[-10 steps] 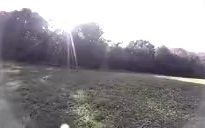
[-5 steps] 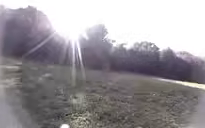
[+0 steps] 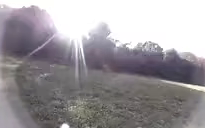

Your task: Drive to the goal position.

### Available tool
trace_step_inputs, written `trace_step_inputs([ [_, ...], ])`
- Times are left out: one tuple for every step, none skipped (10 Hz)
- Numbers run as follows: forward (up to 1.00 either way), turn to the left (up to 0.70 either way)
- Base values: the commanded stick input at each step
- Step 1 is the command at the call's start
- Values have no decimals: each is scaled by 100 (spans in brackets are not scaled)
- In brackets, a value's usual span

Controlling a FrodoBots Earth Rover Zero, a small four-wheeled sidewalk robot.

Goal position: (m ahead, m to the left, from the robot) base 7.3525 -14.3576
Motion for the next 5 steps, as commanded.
trace_step_inputs([
  [70, 0],
  [70, 0],
  [70, 0],
  [70, 0],
  [70, 0],
])
